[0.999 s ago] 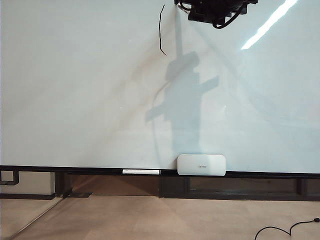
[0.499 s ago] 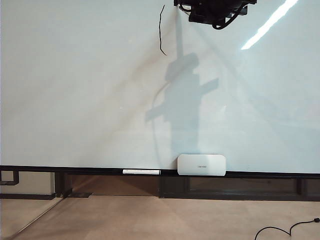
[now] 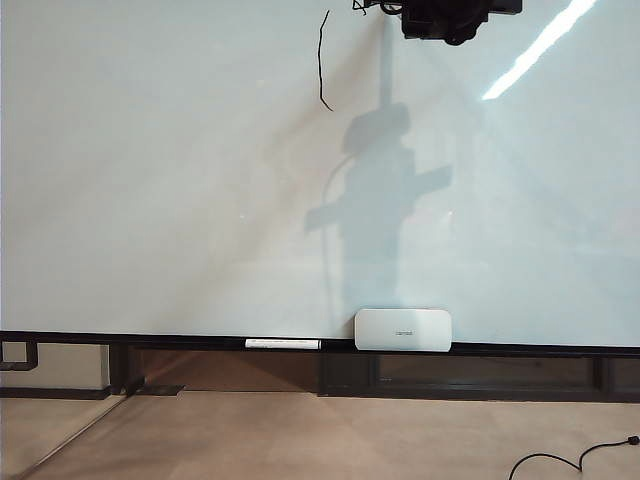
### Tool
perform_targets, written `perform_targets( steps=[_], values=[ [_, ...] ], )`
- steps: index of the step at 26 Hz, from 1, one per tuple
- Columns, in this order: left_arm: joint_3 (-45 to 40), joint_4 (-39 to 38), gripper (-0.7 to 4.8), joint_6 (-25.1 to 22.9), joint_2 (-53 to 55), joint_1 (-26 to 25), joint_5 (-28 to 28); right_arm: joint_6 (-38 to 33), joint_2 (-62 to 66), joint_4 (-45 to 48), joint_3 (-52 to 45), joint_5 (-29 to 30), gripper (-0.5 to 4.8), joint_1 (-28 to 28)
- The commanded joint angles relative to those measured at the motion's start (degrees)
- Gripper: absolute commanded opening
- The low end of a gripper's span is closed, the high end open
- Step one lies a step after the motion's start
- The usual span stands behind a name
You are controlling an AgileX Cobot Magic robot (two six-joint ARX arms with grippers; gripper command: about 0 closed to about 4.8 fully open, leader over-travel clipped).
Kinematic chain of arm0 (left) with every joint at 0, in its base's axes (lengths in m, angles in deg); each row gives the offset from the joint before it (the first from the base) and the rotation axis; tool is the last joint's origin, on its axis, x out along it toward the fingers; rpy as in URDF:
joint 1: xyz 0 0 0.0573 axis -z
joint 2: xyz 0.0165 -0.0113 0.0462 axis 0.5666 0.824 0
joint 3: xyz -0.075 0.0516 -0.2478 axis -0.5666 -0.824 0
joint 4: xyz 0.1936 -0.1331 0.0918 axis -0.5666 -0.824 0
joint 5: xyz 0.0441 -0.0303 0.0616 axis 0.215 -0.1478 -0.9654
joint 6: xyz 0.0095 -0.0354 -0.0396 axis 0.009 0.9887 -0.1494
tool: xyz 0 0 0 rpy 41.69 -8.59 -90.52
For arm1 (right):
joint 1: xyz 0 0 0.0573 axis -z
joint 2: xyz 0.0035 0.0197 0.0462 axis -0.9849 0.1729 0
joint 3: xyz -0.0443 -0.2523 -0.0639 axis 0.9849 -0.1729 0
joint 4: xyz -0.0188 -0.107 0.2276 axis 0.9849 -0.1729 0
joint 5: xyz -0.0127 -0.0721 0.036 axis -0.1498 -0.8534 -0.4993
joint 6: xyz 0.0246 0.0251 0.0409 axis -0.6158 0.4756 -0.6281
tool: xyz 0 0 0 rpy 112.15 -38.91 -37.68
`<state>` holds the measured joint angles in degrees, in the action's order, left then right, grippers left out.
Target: Reach to the right to find the marker pen, pick it up, and write the number 13 on the whiteboard.
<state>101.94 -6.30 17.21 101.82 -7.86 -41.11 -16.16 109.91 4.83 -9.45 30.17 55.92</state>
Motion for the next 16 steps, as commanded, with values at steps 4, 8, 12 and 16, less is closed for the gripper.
perform_targets(
  steps=[4, 8, 12, 16],
  values=[
    [0.37, 0.50, -0.06, -0.02, -0.15, 0.04, 0.24, -0.07, -0.37, -1.55, 0.13, -2.16, -0.06, 0.35],
    [0.37, 0.50, -0.06, -0.02, -0.15, 0.04, 0.22, -0.07, -0.35, -4.24, -0.13, -2.16, -0.06, 0.35],
    [0.37, 0.52, -0.06, -0.02, -0.15, 0.04, 0.22, -0.13, -0.31, -5.07, -1.40, -2.14, -0.06, 0.35],
    [0.39, 0.55, -0.06, -0.07, -0.15, 0.02, 0.22, -0.74, -0.31, -5.27, -3.72, -2.12, -0.06, 0.35]
  ],
)
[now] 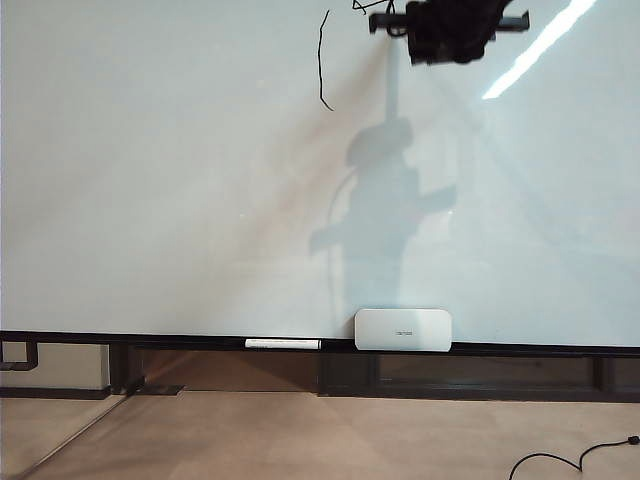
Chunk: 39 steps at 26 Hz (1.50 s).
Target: Reach to the right to find the marker pen, pick it up, and write the number 13 on the whiteboard.
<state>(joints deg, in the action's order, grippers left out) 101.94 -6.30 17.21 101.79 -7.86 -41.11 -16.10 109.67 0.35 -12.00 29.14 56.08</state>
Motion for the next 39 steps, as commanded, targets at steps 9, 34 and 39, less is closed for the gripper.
perform_targets(
  steps=[9, 34, 39],
  values=[
    [0.39, 0.57, -0.06, -1.22, -0.13, 0.02, -0.26, -1.70, 1.09, -1.31, -4.92, -0.87, -0.06, 0.26],
    [0.39, 0.55, -0.06, -1.51, -0.13, 0.02, -1.11, -3.06, 3.45, 0.26, -5.38, 4.04, -0.06, 0.37],
    [0.39, 0.55, -0.06, -1.51, -0.13, 0.02, -1.25, -3.13, 3.45, 1.40, -5.38, 6.97, -0.06, 0.28]
  ],
)
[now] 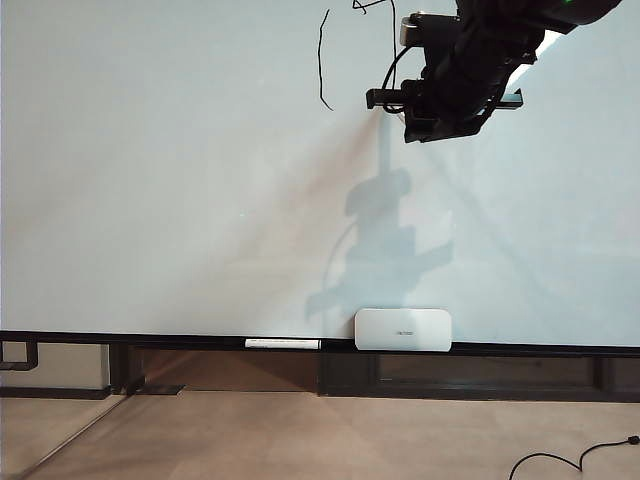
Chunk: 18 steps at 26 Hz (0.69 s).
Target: Reach to the right to find the marker pen, pick it up, and write the number 13 on the whiteboard.
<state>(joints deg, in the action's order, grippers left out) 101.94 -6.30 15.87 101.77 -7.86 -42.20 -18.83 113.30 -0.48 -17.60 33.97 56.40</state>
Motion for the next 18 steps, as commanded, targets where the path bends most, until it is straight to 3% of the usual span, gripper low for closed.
perform_targets(
  steps=[1, 8, 18],
  values=[
    [0.39, 0.55, -0.06, -0.17, -0.11, 0.02, -0.17, -0.44, -0.17, 2.51, 0.22, 2.23, -0.06, -0.09],
    [0.39, 0.52, -0.06, -0.15, -0.11, 0.02, -0.17, -0.61, 0.83, 2.75, 0.22, 6.12, -0.06, -0.11],
    [0.39, 0.48, -0.06, -0.11, -0.17, 0.04, -0.17, 0.17, -4.33, 3.41, -0.68, 6.08, -0.06, -2.73]
  ],
)
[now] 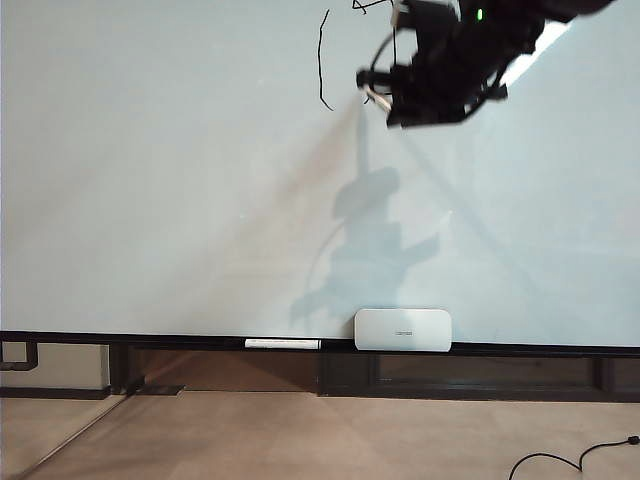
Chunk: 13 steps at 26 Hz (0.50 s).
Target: Reach to the right to find the marker pen, pick it up, and write the number 13 on the whiteboard.
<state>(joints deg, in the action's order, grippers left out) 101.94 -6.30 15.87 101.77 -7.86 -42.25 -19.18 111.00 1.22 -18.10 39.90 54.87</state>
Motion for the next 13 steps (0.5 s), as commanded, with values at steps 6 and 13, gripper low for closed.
perform_targets(
  steps=[6, 13],
  values=[
    [0.39, 0.48, -0.06, 0.02, -0.17, 0.04, -0.13, 1.92, -2.82, 3.85, -0.11, -0.85, -0.06, -2.45],
    [0.39, 0.50, -0.06, 0.04, -0.17, 0.04, -0.13, 3.17, -2.60, 6.58, 0.04, -2.47, -0.06, -2.27]
  ],
)
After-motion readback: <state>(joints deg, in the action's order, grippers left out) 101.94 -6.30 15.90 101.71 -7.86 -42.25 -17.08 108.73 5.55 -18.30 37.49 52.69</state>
